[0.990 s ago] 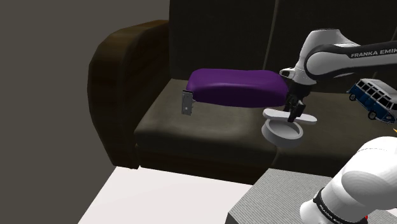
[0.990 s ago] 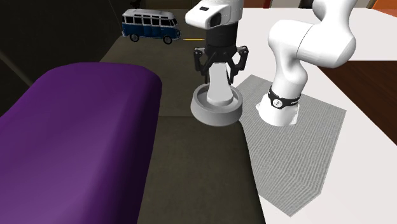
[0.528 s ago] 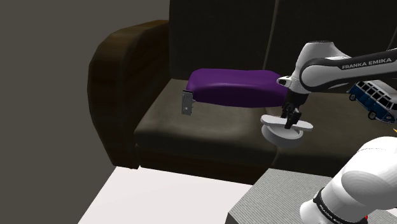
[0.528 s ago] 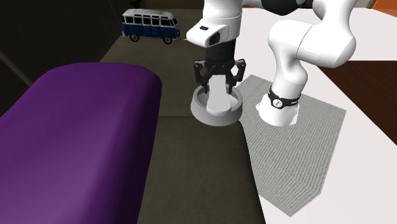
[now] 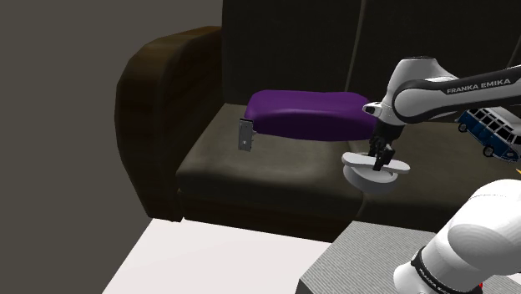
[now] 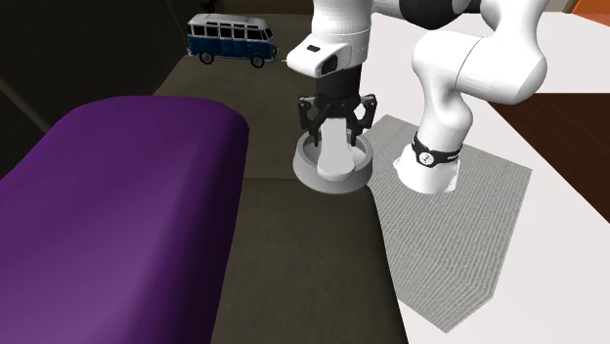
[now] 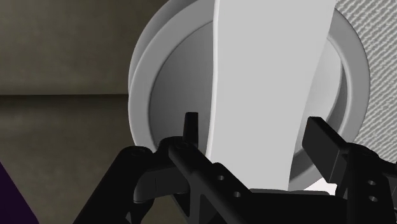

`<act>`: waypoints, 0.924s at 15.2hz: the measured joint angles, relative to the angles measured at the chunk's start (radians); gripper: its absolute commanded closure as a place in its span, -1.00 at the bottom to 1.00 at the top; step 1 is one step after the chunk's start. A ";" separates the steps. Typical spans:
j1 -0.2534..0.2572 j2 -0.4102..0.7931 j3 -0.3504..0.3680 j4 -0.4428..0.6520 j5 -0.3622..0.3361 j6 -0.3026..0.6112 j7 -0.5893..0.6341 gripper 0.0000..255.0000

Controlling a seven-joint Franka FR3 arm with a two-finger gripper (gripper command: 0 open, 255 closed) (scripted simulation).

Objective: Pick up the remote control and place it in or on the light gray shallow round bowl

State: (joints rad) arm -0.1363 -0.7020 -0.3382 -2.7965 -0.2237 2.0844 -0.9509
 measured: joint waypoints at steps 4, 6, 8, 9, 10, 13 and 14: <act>0.000 0.000 0.000 0.000 0.000 0.000 0.000 -1.00; 0.000 0.000 0.000 0.000 0.000 0.000 0.000 -1.00; -0.001 -0.024 0.008 0.031 0.006 -0.052 -0.002 -1.00; 0.001 -0.030 0.013 0.055 0.010 -0.083 -0.004 -1.00; 0.004 -0.040 0.020 0.078 0.016 -0.115 -0.002 -1.00; 0.006 -0.049 0.027 0.098 0.022 -0.145 -0.001 -1.00; 0.006 -0.050 0.027 0.099 0.022 -0.147 -0.001 -1.00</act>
State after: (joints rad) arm -0.1305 -0.7517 -0.3112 -2.6976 -0.2017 1.9372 -0.9522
